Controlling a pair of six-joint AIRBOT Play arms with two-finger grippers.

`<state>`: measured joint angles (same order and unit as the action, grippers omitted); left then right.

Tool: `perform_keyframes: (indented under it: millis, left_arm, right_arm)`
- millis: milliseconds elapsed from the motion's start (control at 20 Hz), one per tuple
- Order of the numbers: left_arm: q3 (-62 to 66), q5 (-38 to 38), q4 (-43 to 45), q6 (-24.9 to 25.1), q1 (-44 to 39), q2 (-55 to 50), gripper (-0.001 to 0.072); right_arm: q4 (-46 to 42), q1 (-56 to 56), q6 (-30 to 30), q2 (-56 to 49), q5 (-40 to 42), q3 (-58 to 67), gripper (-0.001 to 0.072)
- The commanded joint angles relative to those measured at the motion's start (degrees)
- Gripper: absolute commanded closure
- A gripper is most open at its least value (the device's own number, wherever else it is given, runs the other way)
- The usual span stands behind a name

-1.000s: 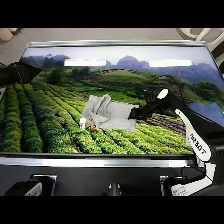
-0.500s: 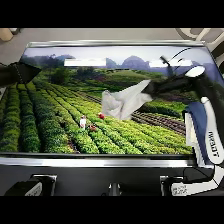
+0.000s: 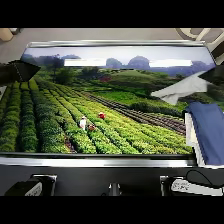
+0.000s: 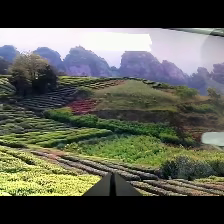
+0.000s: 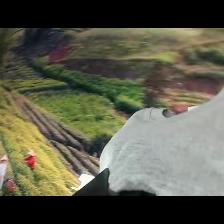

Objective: Fold the shirts.

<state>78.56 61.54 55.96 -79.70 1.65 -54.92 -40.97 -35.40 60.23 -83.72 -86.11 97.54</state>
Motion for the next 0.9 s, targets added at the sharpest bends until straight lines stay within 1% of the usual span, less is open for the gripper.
perform_keyframes:
  millis: [0, 250, 450, 550, 650, 700, 850]
  left_arm:
    - [0.0, -0.1, 0.0, 0.0, 0.1, 0.0, 0.0685]
    - [0.0, -0.1, 0.0, 0.0, 0.1, 0.0, 0.0685]
    - [0.0, -0.1, 0.0, 0.0, 0.1, 0.0, 0.0685]
    - [0.0, -0.1, 0.0, 0.3, 0.1, 0.0, 0.0685]
    - [0.0, -0.1, 0.0, 0.3, 0.0, 0.0, 0.0685]
    - [0.0, -0.1, 0.0, 0.5, 0.0, 0.0, 0.0685]
    - [0.0, -0.1, 0.0, 1.8, 0.0, 0.0, 0.0685]
  right_arm:
    - [-2.3, -9.6, 0.2, 2.3, -2.8, 0.5, 0.0696]
    - [-2.9, -19.5, 0.3, 5.9, -4.7, 0.5, 0.0696]
    - [-9.2, -25.7, 2.6, 9.9, -6.6, 0.5, 0.0696]
    - [-15.5, -27.6, 2.6, 11.6, -9.4, 0.5, 0.0696]
    - [-25.1, -27.5, 3.4, 12.5, -12.6, 0.3, 0.0696]
    - [-27.9, -27.5, 3.4, 12.6, -13.8, -0.4, 0.0696]
    - [-38.6, -27.6, 3.4, 14.7, -16.2, -8.6, 0.0696]
